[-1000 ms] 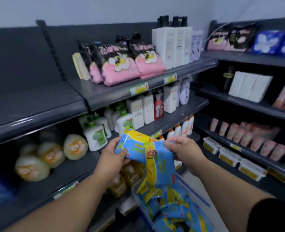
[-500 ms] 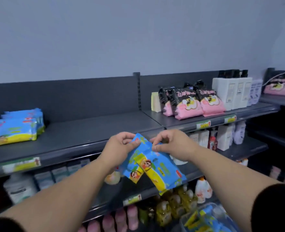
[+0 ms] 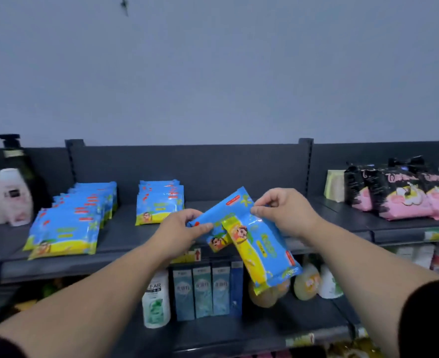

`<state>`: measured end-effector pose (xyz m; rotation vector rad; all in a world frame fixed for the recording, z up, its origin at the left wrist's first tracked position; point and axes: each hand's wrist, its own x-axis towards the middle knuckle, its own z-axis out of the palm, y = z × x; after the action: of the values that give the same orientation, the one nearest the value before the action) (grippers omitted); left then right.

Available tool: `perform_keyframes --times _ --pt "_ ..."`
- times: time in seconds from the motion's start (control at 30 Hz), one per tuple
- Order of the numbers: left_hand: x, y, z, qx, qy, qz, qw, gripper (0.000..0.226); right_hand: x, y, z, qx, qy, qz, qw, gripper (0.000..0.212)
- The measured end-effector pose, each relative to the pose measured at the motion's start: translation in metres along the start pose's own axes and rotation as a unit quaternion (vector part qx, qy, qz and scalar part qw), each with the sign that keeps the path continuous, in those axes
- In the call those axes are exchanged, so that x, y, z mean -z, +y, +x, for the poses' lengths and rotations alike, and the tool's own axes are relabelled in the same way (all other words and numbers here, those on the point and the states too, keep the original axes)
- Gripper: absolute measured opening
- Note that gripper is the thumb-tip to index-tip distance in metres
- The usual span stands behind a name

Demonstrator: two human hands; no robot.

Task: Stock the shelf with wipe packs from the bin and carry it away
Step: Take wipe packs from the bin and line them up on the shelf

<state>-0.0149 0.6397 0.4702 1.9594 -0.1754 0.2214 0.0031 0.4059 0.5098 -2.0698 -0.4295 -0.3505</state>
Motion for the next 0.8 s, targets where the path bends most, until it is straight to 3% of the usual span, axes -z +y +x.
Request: perform_keyframes --times 0.2,0.3,0.47,0.6,0.8 --pt "0.051 -0.010 0.024 0.013 0.113 -0.031 0.993 0.023 -0.035 -0.029 0.043 0.037 0.008 -0.023 0.999 0.009" --pt "0.075 -0.025 0.044 0.023 0.169 0.047 0.984 0.025 -0.043 -0.041 0.067 0.087 -0.009 -0.058 0.994 0.011" --pt "0.096 -0.050 0.073 0.057 0.174 0.145 0.972 0.031 -0.065 -0.045 0.109 0.158 -0.042 -0.125 0.979 0.018" --pt "0.098 -0.064 0.095 0.086 0.162 0.125 0.975 0.020 -0.093 -0.035 0.143 0.185 -0.111 -0.162 0.963 0.010" --pt "0.104 -0.080 0.119 0.103 0.223 0.177 0.953 0.031 -0.130 -0.029 0.187 0.217 -0.183 -0.185 0.941 0.014"
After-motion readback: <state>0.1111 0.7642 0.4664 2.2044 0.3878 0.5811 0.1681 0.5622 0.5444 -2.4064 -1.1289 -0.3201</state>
